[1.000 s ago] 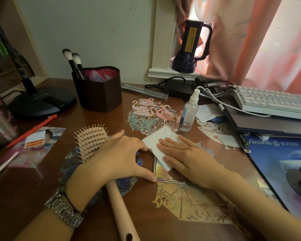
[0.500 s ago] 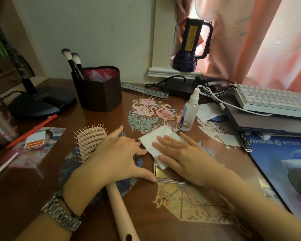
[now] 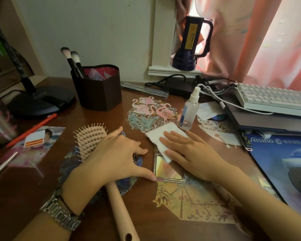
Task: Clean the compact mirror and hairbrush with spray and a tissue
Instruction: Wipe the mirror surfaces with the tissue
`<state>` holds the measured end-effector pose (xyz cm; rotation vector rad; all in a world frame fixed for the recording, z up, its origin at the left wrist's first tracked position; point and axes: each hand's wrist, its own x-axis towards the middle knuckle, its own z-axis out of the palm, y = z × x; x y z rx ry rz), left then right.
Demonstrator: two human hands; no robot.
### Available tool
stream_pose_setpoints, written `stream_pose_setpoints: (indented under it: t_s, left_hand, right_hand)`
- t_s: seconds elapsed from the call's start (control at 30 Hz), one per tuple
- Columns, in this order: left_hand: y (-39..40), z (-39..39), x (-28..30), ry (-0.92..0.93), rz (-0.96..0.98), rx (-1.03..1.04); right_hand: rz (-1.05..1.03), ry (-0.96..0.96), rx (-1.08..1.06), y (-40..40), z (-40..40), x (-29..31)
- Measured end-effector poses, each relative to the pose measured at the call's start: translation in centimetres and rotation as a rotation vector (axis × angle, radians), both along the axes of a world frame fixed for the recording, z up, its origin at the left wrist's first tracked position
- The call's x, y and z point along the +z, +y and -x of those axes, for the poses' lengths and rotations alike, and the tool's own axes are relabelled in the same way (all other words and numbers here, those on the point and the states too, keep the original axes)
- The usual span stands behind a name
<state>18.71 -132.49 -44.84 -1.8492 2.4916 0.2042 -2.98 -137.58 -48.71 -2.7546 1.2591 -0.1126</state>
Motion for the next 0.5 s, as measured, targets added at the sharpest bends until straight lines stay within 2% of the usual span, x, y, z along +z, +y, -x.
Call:
stream_pose_setpoints:
  t_s: [0.3,0.5]
  left_hand:
    - [0.3,0.3,0.5,-0.011,-0.032,0.029]
    - [0.4,0.5,0.7,-0.018,-0.035,0.036]
  right_hand:
    - [-0.039,-0.004,-0.021,0.0,1.5,-0.1]
    - [-0.036,-0.101,-0.014,-0.1,1.2,-0.5]
